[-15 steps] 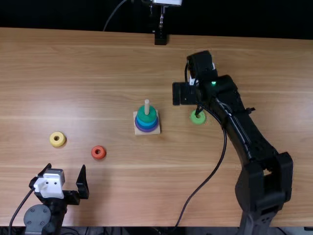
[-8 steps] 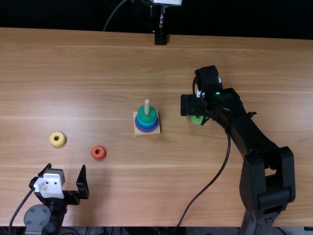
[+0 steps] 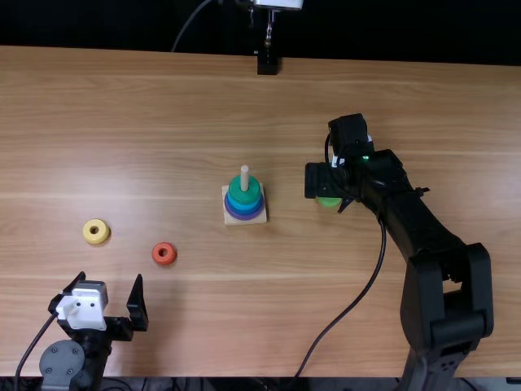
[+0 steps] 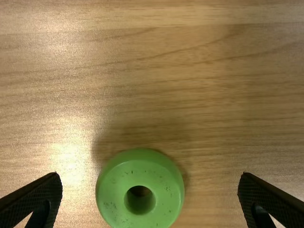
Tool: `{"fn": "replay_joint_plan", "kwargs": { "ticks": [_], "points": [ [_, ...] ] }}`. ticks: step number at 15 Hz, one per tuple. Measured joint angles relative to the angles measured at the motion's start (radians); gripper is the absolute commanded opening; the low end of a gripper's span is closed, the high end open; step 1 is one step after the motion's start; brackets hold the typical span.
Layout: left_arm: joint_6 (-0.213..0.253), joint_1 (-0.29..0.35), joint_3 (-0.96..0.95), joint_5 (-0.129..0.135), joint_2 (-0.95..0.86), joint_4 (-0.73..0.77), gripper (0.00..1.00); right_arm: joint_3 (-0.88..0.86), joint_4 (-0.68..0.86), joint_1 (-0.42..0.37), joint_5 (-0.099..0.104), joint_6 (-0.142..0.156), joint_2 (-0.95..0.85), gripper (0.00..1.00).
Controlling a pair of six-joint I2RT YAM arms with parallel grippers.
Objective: Build the Hanoi tower: stack the rings onto the peg from bottom to top in this color order: purple, dark blue, light blue, dark green, light green, yellow, orange.
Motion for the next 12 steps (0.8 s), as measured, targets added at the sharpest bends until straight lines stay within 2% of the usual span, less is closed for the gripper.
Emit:
{"fn": "replay_joint_plan", "kwargs": {
  "ticks": [12],
  "points": [
    [0.0,0.0,0.0,0.0,0.0,0.0,1.0,-0.014,-0.027,0.0,0.0,0.003,0.0,1.0]
  ]
}}
